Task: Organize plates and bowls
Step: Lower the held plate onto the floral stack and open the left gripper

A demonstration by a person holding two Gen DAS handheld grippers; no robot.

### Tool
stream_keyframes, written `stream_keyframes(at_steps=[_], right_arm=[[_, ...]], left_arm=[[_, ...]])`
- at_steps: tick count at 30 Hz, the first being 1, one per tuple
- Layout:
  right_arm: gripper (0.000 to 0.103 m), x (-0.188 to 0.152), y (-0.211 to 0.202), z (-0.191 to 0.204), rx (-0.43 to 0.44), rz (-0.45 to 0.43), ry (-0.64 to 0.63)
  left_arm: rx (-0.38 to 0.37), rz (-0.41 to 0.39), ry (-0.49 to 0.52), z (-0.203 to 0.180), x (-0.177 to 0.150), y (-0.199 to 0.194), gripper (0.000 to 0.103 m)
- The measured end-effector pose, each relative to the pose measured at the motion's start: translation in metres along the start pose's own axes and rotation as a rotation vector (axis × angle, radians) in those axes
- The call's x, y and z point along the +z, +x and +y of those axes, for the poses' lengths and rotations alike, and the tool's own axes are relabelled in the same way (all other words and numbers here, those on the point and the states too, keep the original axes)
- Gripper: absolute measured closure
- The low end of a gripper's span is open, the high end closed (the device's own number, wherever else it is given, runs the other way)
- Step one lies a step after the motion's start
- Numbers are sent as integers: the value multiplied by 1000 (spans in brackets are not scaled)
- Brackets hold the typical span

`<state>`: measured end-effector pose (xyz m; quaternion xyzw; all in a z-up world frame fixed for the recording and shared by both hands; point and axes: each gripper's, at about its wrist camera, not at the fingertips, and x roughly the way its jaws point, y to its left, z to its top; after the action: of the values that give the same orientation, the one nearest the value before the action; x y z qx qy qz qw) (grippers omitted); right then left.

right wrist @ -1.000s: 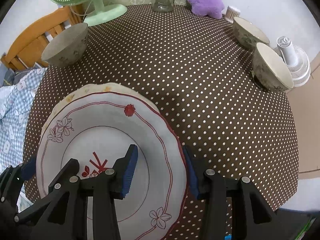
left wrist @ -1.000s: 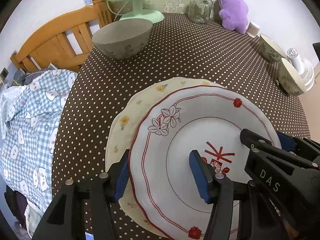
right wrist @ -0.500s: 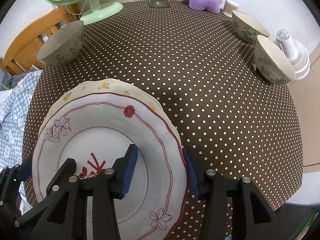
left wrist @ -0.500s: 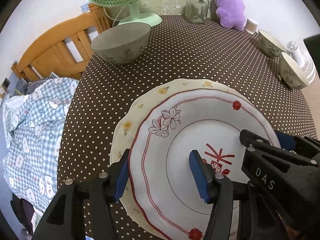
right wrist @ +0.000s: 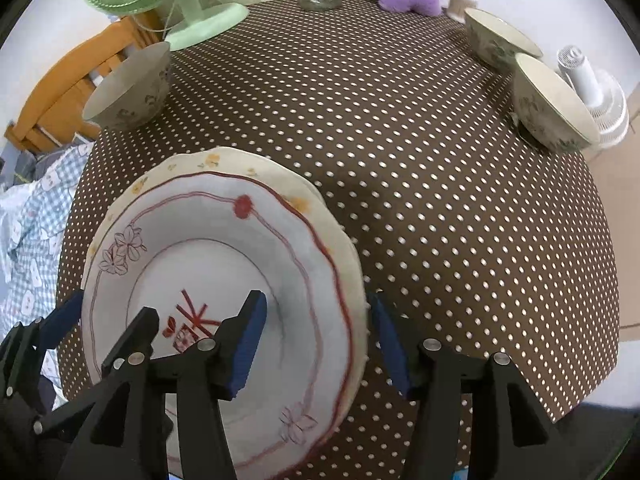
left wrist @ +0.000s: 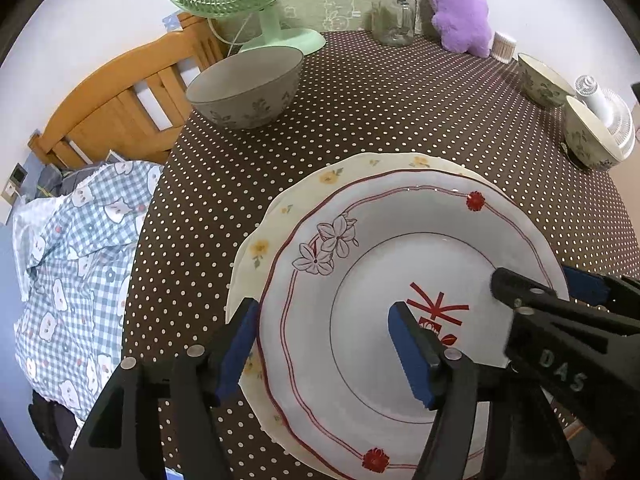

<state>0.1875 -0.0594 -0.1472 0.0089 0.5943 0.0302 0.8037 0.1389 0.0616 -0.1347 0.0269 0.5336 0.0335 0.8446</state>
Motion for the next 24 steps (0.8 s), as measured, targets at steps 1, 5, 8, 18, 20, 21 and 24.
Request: stream_keyframes(at_steps=[1, 5, 8, 18, 20, 21, 24], right_arm=[[45, -1, -1, -2, -4, -1, 3], [56, -9, -10, -7, -1, -11, -6], [61, -14, -14, -1, -2, -21, -28], [60, -11, -12, 3, -16, -19, -17], [60, -9, -12, -2, 11, -8, 6], [60, -8, -13, -5, 15, -10, 18], [55, -3, -24, -13, 14, -21, 53]], left_arm=[[-3, 1, -2, 1, 0, -1, 34], [-29, 2, -21, 4, -3, -3, 30], [-37, 0, -23, 5, -5, -5, 28], [-56, -18, -58, 23, 3, -5, 26], [-55, -22, -55, 27, 6, -7, 26], [-57, -25, -47, 28, 8, -9, 26], [-64, -37, -26, 26, 14, -17, 22]])
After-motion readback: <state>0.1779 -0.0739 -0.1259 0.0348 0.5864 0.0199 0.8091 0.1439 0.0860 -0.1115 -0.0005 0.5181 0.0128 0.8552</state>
